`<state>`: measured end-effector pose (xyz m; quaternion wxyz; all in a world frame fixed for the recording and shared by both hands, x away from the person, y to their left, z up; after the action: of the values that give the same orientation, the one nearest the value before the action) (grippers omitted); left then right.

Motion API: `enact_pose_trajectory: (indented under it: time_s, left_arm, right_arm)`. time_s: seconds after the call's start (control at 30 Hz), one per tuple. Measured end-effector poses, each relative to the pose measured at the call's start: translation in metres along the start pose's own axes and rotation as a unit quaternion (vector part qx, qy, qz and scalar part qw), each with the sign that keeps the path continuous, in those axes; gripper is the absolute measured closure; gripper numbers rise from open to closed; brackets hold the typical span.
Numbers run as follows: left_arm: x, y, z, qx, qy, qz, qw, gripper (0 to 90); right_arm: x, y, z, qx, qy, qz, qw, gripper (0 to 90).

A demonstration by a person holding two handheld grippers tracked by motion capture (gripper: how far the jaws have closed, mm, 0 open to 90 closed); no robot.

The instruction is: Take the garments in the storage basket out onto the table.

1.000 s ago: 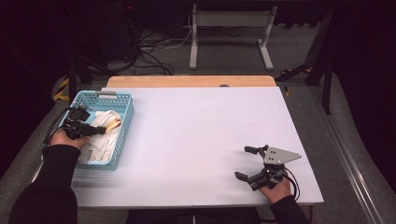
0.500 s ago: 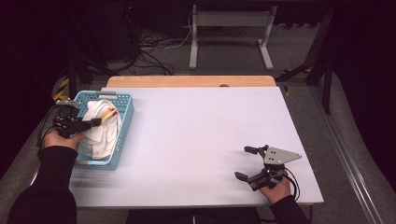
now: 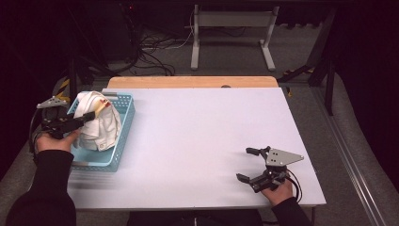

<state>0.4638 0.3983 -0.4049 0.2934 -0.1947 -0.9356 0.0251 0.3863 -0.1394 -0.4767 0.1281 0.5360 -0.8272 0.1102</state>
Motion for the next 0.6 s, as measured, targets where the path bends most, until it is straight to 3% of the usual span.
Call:
enact_pose_trajectory:
  time_s: [0.33,0.6]
  left_arm:
    - [0.011,-0.005,-0.008,0.004,-0.043,0.007,0.9990,68.6]
    - [0.024,-0.011,-0.016,0.008,-0.087,0.016,0.9961,68.7]
  right_arm:
    - [0.000,0.000,0.000,0.000,0.000,-0.001,1.0000,1.9]
    - [0.000,0.000,0.000,-0.001,0.001,-0.002,1.0000,1.8]
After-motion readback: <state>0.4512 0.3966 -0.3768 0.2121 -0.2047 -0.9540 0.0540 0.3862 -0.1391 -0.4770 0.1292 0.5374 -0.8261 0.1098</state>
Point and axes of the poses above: each handheld gripper's, and its own axes: x roughly backward along the jaws, z roughly out of its underside, y roughly to its left, the point moved 8 cm from there along -x, roughly forward along the jaws, and after that the axes turned 2 degrees about x, right-handed, at the moved point
